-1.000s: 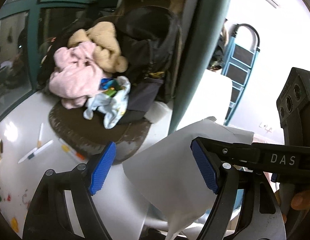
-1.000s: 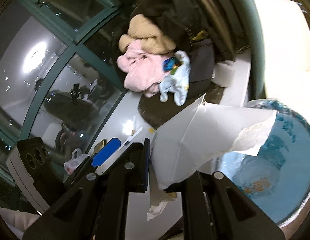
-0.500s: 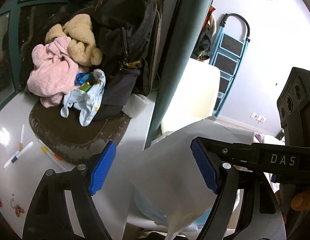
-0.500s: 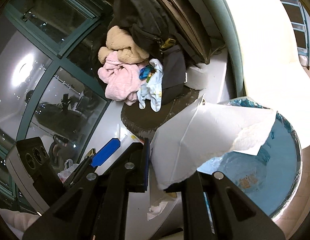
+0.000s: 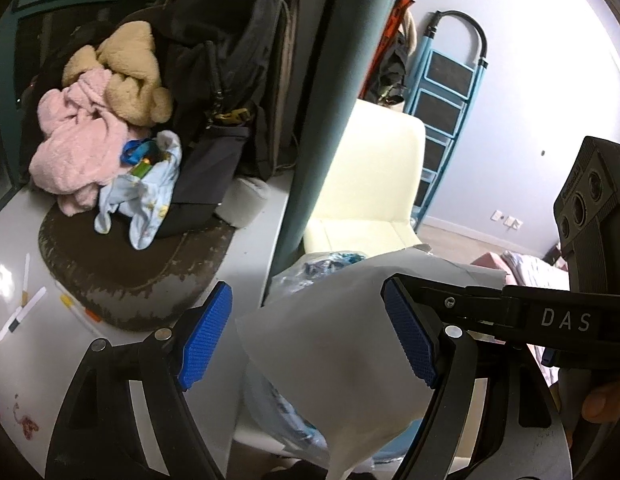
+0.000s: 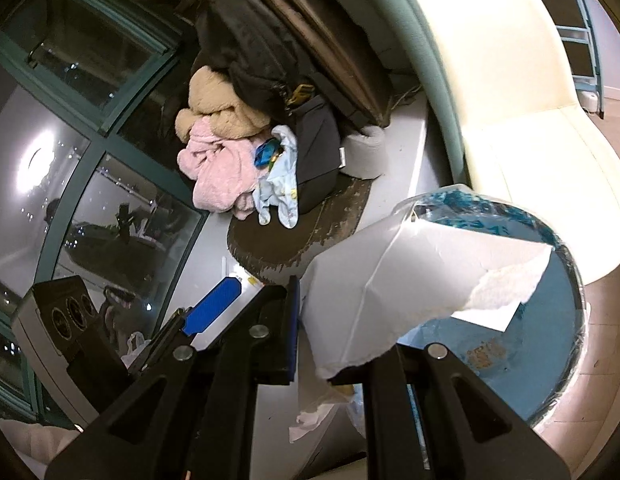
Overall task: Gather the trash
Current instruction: 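Lift the napkin with the right gripper and carry it to the trash bin, then open the right gripper to drop the napkin into the bin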
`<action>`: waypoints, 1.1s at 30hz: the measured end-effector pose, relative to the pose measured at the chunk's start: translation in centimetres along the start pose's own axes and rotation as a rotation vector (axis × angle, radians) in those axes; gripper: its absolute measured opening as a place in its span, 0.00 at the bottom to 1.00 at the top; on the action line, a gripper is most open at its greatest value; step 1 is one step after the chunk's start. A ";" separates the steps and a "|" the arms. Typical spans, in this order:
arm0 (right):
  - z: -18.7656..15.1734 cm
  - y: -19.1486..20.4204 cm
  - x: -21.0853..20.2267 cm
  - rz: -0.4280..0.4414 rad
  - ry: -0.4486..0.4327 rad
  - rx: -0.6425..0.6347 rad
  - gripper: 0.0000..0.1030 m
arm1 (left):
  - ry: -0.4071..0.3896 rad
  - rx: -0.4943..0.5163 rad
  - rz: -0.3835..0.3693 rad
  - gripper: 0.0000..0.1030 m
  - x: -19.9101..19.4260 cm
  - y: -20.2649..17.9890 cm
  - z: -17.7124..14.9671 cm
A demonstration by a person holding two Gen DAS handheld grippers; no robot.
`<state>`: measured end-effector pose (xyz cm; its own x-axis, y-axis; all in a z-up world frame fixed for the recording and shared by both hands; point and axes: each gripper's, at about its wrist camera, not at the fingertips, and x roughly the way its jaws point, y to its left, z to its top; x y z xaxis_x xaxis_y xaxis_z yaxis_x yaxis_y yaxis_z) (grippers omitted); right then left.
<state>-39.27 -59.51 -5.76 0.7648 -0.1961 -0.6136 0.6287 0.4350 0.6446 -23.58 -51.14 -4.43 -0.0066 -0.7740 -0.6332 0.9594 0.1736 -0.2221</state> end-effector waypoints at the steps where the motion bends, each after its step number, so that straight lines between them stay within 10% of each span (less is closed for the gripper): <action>1: 0.1 -0.2 -0.1 0.001 -0.003 0.005 0.11 | 0.001 0.002 -0.003 0.73 0.2 -0.2 0.1; 33: 0.5 -4.4 -2.6 -0.106 -0.053 0.085 0.11 | 0.067 0.086 -0.087 0.73 3.9 -5.0 0.5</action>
<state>-43.94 -61.38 -6.76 0.6981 -0.2840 -0.6573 0.7146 0.3336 0.6148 -28.29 -55.31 -5.42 -0.1072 -0.7406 -0.6633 0.9751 0.0521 -0.2158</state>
